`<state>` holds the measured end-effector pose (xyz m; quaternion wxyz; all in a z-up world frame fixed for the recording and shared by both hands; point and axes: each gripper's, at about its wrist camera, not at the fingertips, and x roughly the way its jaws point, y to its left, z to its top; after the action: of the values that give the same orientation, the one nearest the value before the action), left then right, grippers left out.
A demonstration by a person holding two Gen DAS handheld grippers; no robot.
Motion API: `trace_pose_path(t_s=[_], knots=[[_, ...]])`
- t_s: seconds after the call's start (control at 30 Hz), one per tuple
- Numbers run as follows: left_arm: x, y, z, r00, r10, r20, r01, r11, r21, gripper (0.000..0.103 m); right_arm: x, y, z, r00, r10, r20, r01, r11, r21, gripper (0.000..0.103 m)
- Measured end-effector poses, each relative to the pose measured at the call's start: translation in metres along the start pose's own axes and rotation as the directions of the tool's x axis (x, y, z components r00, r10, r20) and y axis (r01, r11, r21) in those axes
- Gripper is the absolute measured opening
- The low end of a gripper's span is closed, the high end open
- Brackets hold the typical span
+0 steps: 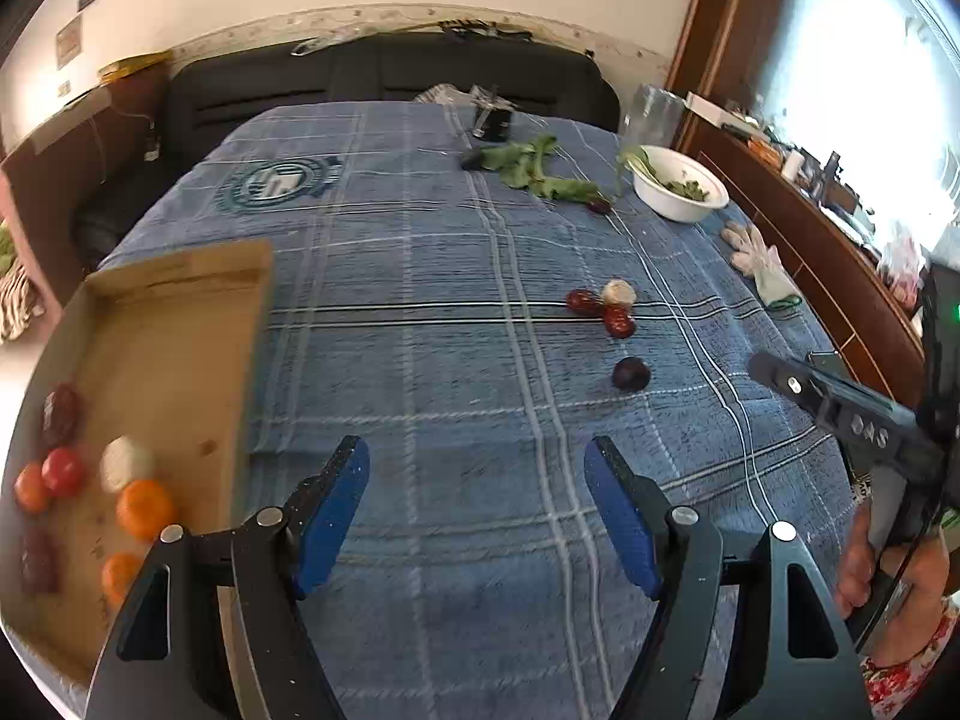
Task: Organize fruits
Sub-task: 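Move both open tools back over the remaining fruit, then grasp a dark plum with the left tool while the right tool grasps a white cube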
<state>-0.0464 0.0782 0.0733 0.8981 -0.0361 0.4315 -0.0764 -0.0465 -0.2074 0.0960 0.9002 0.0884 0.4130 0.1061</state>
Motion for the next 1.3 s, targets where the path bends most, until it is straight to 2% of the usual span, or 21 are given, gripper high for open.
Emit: trace_pose_path(t_s=[0.17, 0.2, 0.27, 0.33, 0.4, 0.47, 0.53, 0.57, 0.6, 0.67, 0.77, 0.87, 0.93, 1.03, 1.1, 1.17, 1.23, 1.3], knots=[[0.020, -0.020, 0.001, 0.999, -0.038, -0.020, 0.039, 0.998, 0.047, 0.073, 0.043, 0.004, 0.032, 0.999, 0.042, -0.031, -0.042, 0.999, 0.007, 0.068], [0.022, -0.023, 0.001, 0.999, -0.046, -0.022, 0.047, 0.997, 0.055, 0.073, 0.051, 0.006, 0.038, 0.999, 0.041, -0.036, -0.041, 0.999, 0.005, 0.063], [0.026, -0.025, 0.002, 0.998, -0.053, -0.025, 0.054, 0.997, 0.062, 0.073, 0.072, 0.012, 0.050, 0.998, 0.022, -0.054, -0.023, 1.000, -0.014, 0.058], [0.030, -0.026, 0.003, 0.998, -0.059, -0.032, 0.061, 0.996, 0.060, 0.072, 0.089, 0.017, 0.057, 0.997, -0.008, -0.072, 0.005, 1.000, -0.030, 0.058], [0.033, -0.028, 0.006, 0.997, -0.072, -0.039, 0.075, 0.996, 0.056, 0.066, 0.109, 0.022, 0.060, 0.995, -0.031, -0.095, 0.028, 0.999, -0.040, 0.058], [0.036, -0.033, 0.008, 0.996, -0.082, -0.038, 0.084, 0.994, 0.069, 0.066, 0.126, 0.024, 0.060, 0.991, -0.059, -0.124, 0.054, 0.998, -0.041, 0.058], [0.040, -0.040, 0.010, 0.996, -0.084, -0.035, 0.087, 0.992, 0.090, 0.066, 0.129, 0.029, 0.060, 0.991, -0.082, -0.105, 0.075, 0.995, -0.071, 0.053], [0.041, -0.043, 0.011, 0.996, -0.087, -0.035, 0.090, 0.991, 0.096, 0.066, 0.128, 0.031, 0.060, 0.992, -0.076, -0.100, 0.068, 0.994, -0.082, 0.044], [0.043, -0.046, 0.011, 0.995, -0.091, -0.036, 0.094, 0.990, 0.102, 0.066, 0.127, 0.031, 0.059, 0.993, -0.048, -0.109, 0.039, 0.996, -0.080, 0.026], [0.050, -0.054, 0.014, 0.994, -0.100, -0.035, 0.104, 0.987, 0.123, 0.066, 0.117, 0.030, 0.058, 0.994, -0.044, -0.096, 0.036, 0.996, -0.079, 0.026], [0.063, -0.065, 0.018, 0.993, -0.109, -0.041, 0.114, 0.982, 0.150, 0.065, 0.093, 0.022, 0.053, 0.996, -0.081, -0.043, 0.078, 0.994, -0.072, 0.025], [0.078, -0.074, 0.023, 0.990, -0.129, -0.054, 0.136, 0.977, 0.163, 0.057, 0.072, 0.005, 0.043, 0.995, -0.096, -0.007, 0.096, 0.994, -0.048, 0.023], [0.088, -0.077, 0.027, 0.988, -0.141, -0.058, 0.148, 0.976, 0.160, 0.053, 0.063, -0.009, 0.037, 0.998, -0.066, 0.007, 0.066, 0.998, -0.006, 0.023], [0.106, -0.080, 0.031, 0.986, -0.145, -0.077, 0.155, 0.977, 0.147, 0.041, 0.059, -0.035, 0.031, 1.000, -0.012, 0.021, 0.010, 0.996, 0.088, 0.023], [0.114, -0.081, 0.031, 0.983, -0.159, -0.091, 0.171, 0.975, 0.140, 0.029, 0.062, -0.048, 0.031, 0.999, 0.024, 0.021, -0.027, 0.989, 0.147, 0.024], [0.115, -0.079, 0.029, 0.981, -0.175, -0.083, 0.185, 0.974, 0.132, 0.026, 0.064, -0.055, 0.031, 0.996, 0.085, 0.031, -0.089, 0.978, 0.187, 0.024], [0.115, -0.077, 0.028, 0.978, -0.194, -0.073, 0.202, 0.972, 0.117, 0.026, 0.064, -0.050, 0.032, 0.990, 0.139, 0.034, -0.142, 0.973, 0.180, 0.024], [0.116, -0.075, 0.027, 0.977, -0.206, -0.057, 0.212, 0.971, 0.112, 0.025, 0.066, -0.041, 0.033, 0.988, 0.152, 0.028, -0.154, 0.975, 0.160, 0.025]])
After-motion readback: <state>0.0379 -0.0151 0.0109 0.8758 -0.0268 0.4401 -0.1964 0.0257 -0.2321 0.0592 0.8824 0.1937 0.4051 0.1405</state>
